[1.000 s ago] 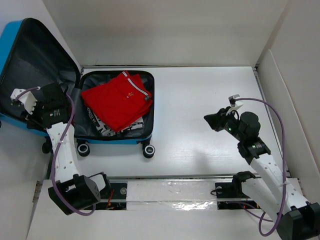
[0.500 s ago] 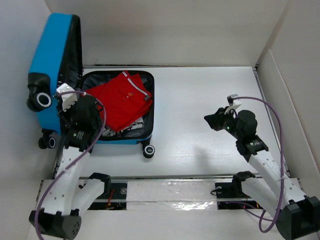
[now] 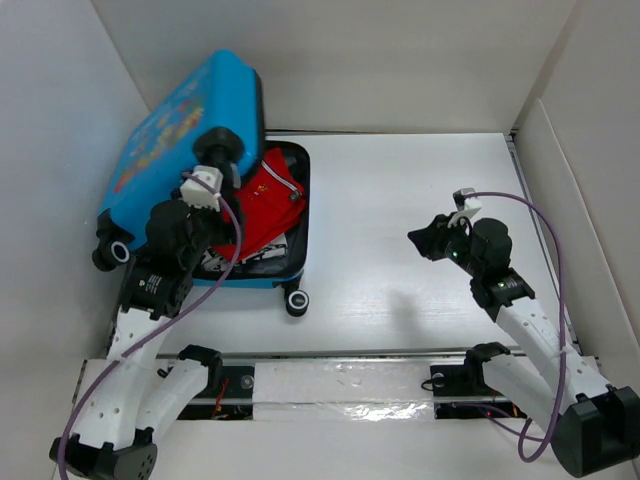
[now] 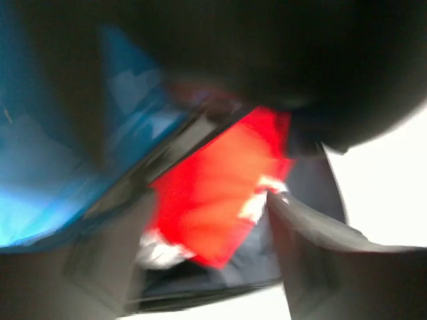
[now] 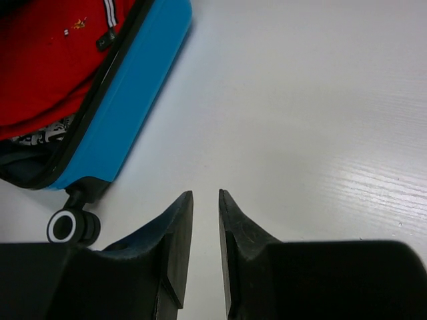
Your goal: Pack the luggage
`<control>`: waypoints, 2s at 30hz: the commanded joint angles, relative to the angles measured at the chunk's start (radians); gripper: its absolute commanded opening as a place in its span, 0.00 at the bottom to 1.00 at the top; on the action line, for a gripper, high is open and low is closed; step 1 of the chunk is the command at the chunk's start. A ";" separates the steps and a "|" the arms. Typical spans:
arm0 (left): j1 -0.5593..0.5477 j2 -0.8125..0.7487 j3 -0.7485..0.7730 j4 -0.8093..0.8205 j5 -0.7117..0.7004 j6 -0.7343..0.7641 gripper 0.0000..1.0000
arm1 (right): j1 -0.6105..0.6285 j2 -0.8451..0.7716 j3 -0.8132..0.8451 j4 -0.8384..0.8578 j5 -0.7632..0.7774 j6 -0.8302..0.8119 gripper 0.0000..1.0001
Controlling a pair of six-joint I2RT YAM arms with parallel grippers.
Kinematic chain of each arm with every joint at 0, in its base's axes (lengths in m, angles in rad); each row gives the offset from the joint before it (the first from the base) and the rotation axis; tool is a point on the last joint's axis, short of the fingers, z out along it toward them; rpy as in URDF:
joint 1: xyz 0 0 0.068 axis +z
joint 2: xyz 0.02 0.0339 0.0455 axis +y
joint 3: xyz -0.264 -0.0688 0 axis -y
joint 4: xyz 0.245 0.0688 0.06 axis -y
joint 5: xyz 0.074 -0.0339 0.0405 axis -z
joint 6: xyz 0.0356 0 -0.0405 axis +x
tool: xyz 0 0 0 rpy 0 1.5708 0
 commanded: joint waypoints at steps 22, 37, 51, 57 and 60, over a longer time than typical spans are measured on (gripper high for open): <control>0.060 0.306 0.406 0.041 -0.136 -0.498 0.49 | 0.061 -0.031 0.045 0.021 0.128 -0.028 0.00; 0.573 0.696 0.458 0.084 -0.249 -0.477 0.48 | 0.186 -0.010 0.073 0.009 0.221 -0.051 0.01; 0.608 0.954 0.368 0.067 -0.230 -0.522 0.47 | 0.236 0.004 0.082 0.003 0.286 -0.055 0.03; 0.527 0.875 0.051 0.288 0.012 -0.667 0.43 | 0.236 -0.037 0.076 -0.020 0.387 -0.049 0.03; 0.446 0.798 -0.075 0.375 0.044 -0.745 0.43 | 0.227 -0.066 0.064 -0.016 0.409 -0.043 0.02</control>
